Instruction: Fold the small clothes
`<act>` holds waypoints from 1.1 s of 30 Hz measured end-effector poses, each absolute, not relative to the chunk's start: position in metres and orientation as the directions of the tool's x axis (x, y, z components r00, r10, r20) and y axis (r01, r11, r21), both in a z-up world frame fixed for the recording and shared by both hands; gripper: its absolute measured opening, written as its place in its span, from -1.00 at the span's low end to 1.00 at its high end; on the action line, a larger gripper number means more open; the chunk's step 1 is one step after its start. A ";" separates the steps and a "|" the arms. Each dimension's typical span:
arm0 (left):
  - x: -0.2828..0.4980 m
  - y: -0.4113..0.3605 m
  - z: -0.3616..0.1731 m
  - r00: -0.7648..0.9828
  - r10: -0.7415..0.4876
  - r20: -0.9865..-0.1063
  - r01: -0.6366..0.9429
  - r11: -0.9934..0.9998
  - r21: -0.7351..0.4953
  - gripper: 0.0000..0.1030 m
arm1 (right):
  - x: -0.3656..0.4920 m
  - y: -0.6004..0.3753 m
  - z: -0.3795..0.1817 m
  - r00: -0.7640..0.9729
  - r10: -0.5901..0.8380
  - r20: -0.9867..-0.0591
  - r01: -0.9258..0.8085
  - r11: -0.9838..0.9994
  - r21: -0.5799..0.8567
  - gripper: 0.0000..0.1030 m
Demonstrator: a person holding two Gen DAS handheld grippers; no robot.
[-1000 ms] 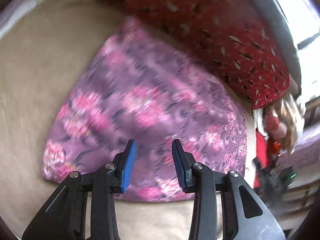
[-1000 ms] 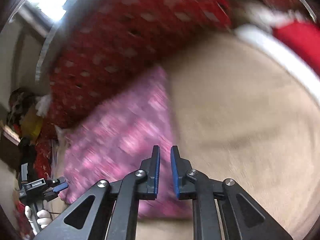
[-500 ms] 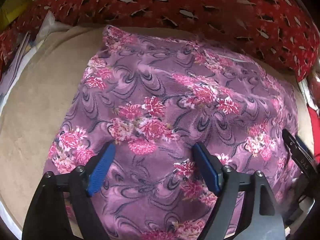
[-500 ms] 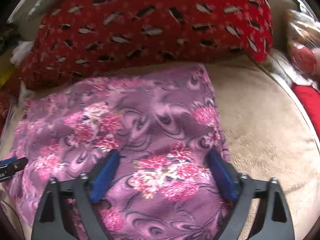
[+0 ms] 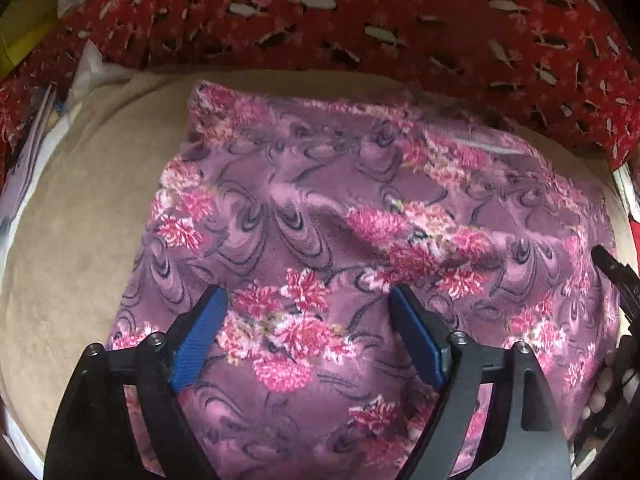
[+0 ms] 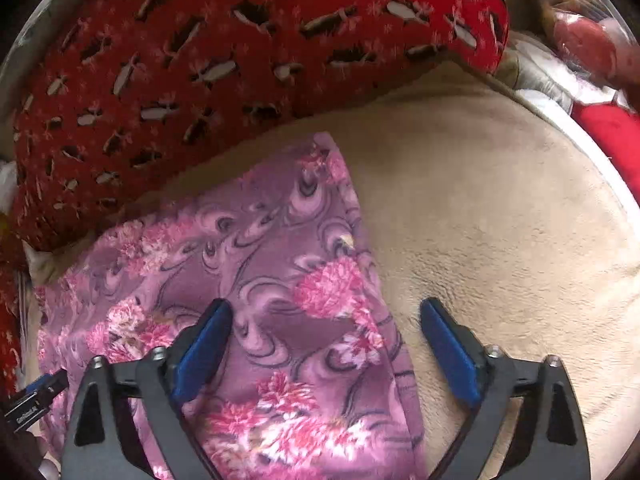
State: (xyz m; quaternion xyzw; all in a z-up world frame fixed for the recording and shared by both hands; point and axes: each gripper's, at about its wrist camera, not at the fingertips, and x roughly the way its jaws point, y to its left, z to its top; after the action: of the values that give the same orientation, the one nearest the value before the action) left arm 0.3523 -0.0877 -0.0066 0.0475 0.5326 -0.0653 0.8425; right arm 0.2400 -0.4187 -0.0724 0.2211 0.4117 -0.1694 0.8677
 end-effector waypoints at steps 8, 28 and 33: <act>0.349 -0.088 -0.005 0.438 -0.057 -0.897 0.172 0.985 0.021 0.64 | 0.239 -0.419 -0.049 0.661 -0.122 -0.741 0.467 0.840 0.278 0.74; 0.368 -0.046 0.015 0.382 -0.134 -0.914 0.158 0.984 -0.079 0.73 | 0.242 -0.438 -0.064 0.580 -0.128 -0.805 0.459 0.867 0.192 0.36; 0.336 0.001 0.039 0.392 -0.279 -0.877 0.111 0.960 -0.256 0.73 | 0.201 -0.429 -0.024 0.710 -0.102 -0.696 0.416 0.859 0.299 0.31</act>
State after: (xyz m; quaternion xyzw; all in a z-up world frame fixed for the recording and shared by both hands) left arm 0.3362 0.0012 0.0390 -0.0778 0.5387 -0.1173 0.8307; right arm 0.2009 -0.4285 -0.0238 0.2231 0.3522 -0.1442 0.8975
